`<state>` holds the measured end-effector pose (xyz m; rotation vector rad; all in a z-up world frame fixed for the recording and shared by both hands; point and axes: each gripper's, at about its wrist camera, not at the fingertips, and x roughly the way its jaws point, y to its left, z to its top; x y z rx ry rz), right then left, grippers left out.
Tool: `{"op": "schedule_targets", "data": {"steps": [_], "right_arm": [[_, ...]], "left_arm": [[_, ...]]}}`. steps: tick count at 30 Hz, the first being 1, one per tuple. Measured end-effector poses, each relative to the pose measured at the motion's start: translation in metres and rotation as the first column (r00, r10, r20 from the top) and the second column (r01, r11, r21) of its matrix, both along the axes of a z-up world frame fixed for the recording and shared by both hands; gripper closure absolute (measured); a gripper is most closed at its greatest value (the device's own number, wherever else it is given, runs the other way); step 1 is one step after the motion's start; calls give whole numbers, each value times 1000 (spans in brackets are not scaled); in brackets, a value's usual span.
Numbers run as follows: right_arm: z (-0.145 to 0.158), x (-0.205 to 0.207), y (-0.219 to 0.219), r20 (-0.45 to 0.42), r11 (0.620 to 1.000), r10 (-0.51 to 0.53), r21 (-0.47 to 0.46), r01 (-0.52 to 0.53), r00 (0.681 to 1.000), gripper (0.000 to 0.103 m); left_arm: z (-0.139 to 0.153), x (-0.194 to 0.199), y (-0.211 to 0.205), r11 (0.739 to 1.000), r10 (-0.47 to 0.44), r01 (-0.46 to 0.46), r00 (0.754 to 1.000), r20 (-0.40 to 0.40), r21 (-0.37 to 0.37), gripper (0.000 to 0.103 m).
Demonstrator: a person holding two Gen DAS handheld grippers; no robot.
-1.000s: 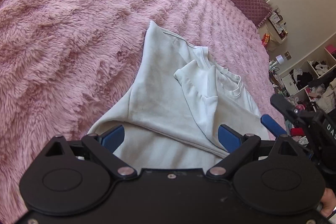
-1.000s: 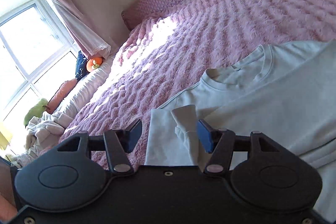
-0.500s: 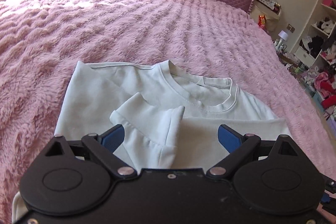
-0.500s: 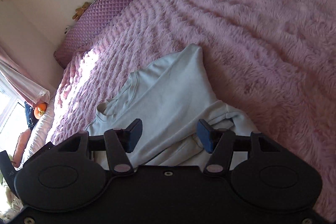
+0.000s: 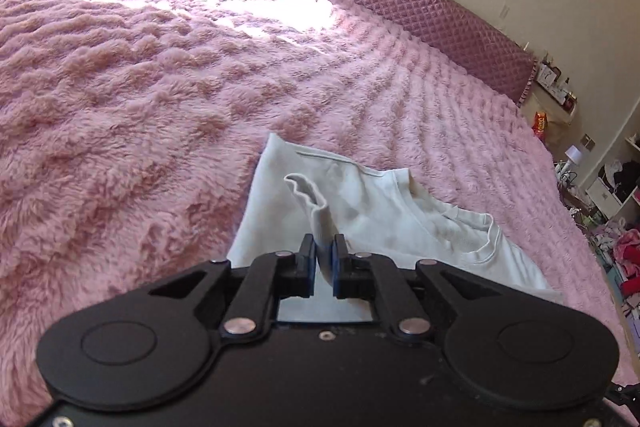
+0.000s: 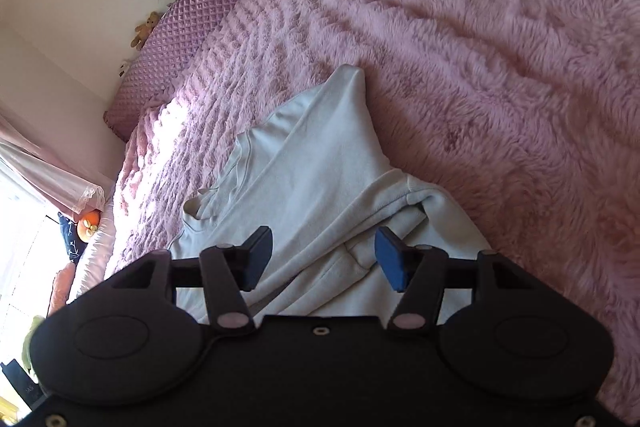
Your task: Fold small clothes
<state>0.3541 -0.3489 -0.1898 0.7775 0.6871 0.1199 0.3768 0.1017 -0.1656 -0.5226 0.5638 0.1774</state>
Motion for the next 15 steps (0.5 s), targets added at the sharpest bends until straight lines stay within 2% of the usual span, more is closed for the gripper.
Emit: {"op": "schedule_targets", "data": {"steps": [2,3,5,7,8,10,12,14,15], "right_arm": [[-2,-2,-1,-11,1000,-20,10,20,1000,45],[0,-4,-1,-16,999,-31,8,31,999,45],[3,-8,-2,-9,999,-35,-8,35,999,45],[9,-10,-1,18,999,-24,-33,24,1000,45],[12,-8,0,32,999,-14,-51,16,999,45],[17,-1,3,53,998,-7,-56,10,999,45],[20,8,6,76,999,1,-44,2,997,45],[18,20,11,82,999,10,-42,-7,997,45],[15,26,12,73,999,13,-37,-11,997,45]], "left_arm": [[-22,-10,19,998,65,-66,994,-92,-12,82],[-31,-15,28,995,79,-86,986,-145,-43,77],[-36,-31,40,987,101,-116,986,-133,-109,73],[-30,-41,45,983,118,-131,988,-102,-132,56],[-26,-39,45,983,108,-119,991,-82,-142,46],[-14,-27,38,984,55,-60,998,-34,-167,46],[-5,-10,24,987,-13,12,1000,-3,-158,42],[-2,9,9,985,-84,84,996,5,-151,37],[-5,20,2,981,-117,113,993,-14,-160,37]]}}
